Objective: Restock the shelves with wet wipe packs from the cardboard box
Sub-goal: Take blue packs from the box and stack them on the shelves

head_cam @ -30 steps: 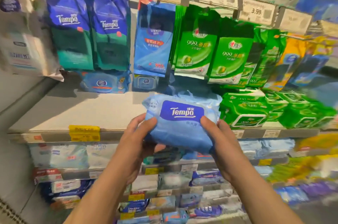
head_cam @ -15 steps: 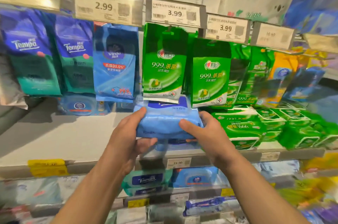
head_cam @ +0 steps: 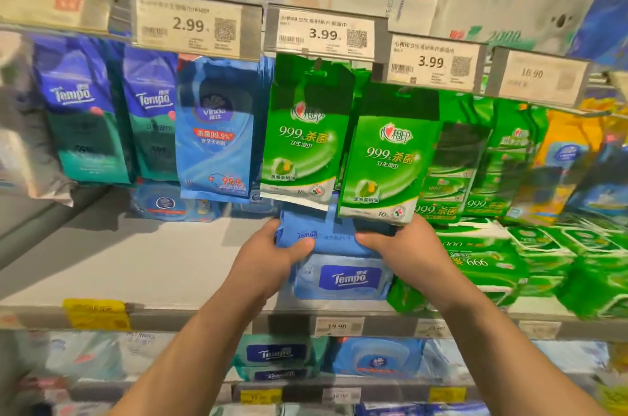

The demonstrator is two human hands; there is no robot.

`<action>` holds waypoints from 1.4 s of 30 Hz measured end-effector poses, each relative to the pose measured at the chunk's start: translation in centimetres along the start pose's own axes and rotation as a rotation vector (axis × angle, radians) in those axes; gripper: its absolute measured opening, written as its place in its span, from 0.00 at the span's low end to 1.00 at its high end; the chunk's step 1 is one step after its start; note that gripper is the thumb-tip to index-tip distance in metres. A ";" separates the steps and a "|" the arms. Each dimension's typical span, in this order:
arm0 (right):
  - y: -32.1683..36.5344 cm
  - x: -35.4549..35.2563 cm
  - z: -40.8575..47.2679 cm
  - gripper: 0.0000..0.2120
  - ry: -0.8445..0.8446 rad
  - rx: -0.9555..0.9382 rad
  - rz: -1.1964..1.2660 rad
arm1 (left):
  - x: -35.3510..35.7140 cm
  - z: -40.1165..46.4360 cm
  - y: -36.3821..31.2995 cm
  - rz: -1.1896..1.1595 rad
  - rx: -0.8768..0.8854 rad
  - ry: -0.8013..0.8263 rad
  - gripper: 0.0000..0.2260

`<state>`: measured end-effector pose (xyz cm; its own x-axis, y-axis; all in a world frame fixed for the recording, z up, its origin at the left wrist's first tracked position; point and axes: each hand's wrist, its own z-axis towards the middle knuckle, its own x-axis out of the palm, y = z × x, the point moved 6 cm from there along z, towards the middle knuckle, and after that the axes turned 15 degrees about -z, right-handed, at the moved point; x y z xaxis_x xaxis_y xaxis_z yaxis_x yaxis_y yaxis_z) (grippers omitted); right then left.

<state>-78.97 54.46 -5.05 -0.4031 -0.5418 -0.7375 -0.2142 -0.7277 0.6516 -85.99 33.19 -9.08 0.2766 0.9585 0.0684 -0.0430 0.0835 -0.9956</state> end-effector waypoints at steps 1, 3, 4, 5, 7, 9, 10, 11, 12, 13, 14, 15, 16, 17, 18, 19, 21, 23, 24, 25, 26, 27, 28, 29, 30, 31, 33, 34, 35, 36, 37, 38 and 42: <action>-0.2 -0.3 0.2 0.15 -0.024 0.007 -0.053 | 0.1 0.2 0.0 0.128 0.051 -0.014 0.09; -0.7 -1.0 0.6 0.13 -0.089 0.040 -0.126 | 0.7 0.7 0.3 0.357 0.126 -0.023 0.19; -1.0 -1.2 0.7 0.13 -0.118 0.048 -0.133 | 1.0 0.9 0.4 0.441 0.141 -0.034 0.23; -1.2 -1.4 0.7 0.13 -0.144 0.058 -0.121 | 1.2 1.1 0.6 0.497 0.139 -0.048 0.27; -1.5 -1.8 0.5 0.12 -0.175 0.070 -0.120 | 1.5 1.6 0.9 0.547 0.122 -0.060 0.26; -1.5 -2.0 0.1 0.10 -0.181 0.067 -0.155 | 1.7 2.0 1.1 0.542 0.116 -0.047 0.25; -1.7 -2.1 -0.1 0.12 -0.187 0.059 -0.180 | 1.8 2.0 1.1 0.529 0.110 -0.045 0.23; -1.7 -2.1 -0.3 0.14 -0.200 0.046 -0.216 | 2.0 1.8 1.1 0.520 0.110 -0.047 0.22; -1.7 -2.1 -0.5 0.15 -0.220 0.030 -0.251 | 2.1 1.6 1.0 0.515 0.115 -0.053 0.21; -1.6 -2.0 -0.9 0.15 -0.246 0.012 -0.272 | 2.2 1.3 0.9 0.512 0.117 -0.059 0.22; -1.7 -1.8 -1.2 0.17 -0.275 -0.006 -0.289 | 2.3 1.0 0.8 0.507 0.118 -0.065 0.23; -1.8 -1.6 -1.7 0.21 -0.310 -0.029 -0.301 | 2.3 0.6 0.7 0.499 0.122 -0.073 0.24; -1.9 -1.3 -2.2 0.24 -0.337 -0.047 -0.317 | 2.2 0.2 0.6 0.487 0.135 -0.084 0.24; -1.9 -0.9 -2.6 0.27 -0.350 -0.066 -0.322 | 2.0 -0.4 0.6 0.473 0.143 -0.097 0.23; -1.9 -0.5 -3.0 0.29 -0.339 -0.082 -0.321 | 1.8 -1.0 0.6 0.464 0.146 -0.115 0.23; -2.1 0.2 -3.3 0.31 -0.311 -0.092 -0.326 | 1.5 -1.7 0.8 0.467 0.141 -0.140 0.24; -2.2 1.5 -4.3 0.32 -0.265 -0.103 -0.405 | 0.7 -3.5 1.1 0.519 0.141 -0.192 0.28; -1.8 3.0 -5.6 0.33 -0.243 -0.133 -0.486 | -0.5 -5.5 1.5 0.573 0.157 -0.243 0.31; -1.6 3.9 -6.2 0.34 -0.234 -0.159 -0.488 | -1.3 -6.6 1.8 0.603 0.163 -0.263 0.31; -1.3 4.7 -6.8 0.35 -0.226 -0.186 -0.475 | -2.1 -7.8 2.0 0.637 0.163 -0.283 0.32; -0.9 5.7 -7.4 0.35 -0.215 -0.213 -0.450 | -3.1 -9.1 2.2 0.674 0.154 -0.306 0.33; -0.6 6.8 -8.0 0.35 -0.209 -0.240 -0.421 | -4.1 -10.4 2.5 0.715 0.140 -0.331 0.34; -0.1 7.8 -8.8 0.35 -0.209 -0.272 -0.389 | -5.3 -11.7 2.8 0.757 0.126 -0.359 0.35; 0.4 8.8 -9.6 0.33 -0.204 -0.304 -0.351 | -6.6 -13.1 3.0 0.789 0.111 -0.391 0.36; 1.2 9.8 -10.5 0.32 -0.189 -0.334 -0.316 | -8.0 -14.4 3.3 0.811 0.089 -0.426 0.37; 1.9 10.9 -11.5 0.31 -0.159 -0.363 -0.286 | -9.5 -15.6 3.7 0.830 0.056 -0.461 0.39; 3.9 13.2 -13.6 0.30 -0.083 -0.439 -0.250 | -12.4 -18.4 4.4 0.852 -0.022 -0.527 0.40; 5.0 14.3 -14.8 0.29 -0.039 -0.476 -0.243 | -13.9 -19.9 4.9 0.839 -0.055 -0.551 0.39; 6.1 15.5 -16.1 0.28 0.017 -0.499 -0.241 | -15.3 -21.5 5.2 0.820 -0.067 -0.573 0.39; 7.4 16.8 -17.4 0.27 0.083 -0.514 -0.243 | -16.8 -23.3 5.3 0.805 -0.068 -0.598 0.39; 8.6 18.1 -18.8 0.26 0.145 -0.530 -0.248 | -18.3 -25.1 5.3 0.794 -0.060 -0.625 0.39; 10.0 19.5 -20.4 0.26 0.201 -0.551 -0.252 | -19.8 -27.0 5.5 0.775 -0.069 -0.648 0.39; 15.7 25.3 -28.5 0.28 0.369 -0.643 -0.229 | -26.5 -36.3 6.1 0.697 -0.177 -0.744 0.37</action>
<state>-67.18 17.34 -18.48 -0.0645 -0.3715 -0.9262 0.3479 -0.8782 0.3281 -58.74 -1.60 -19.27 -0.4214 0.7098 -0.5645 0.1922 -0.5385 -0.8205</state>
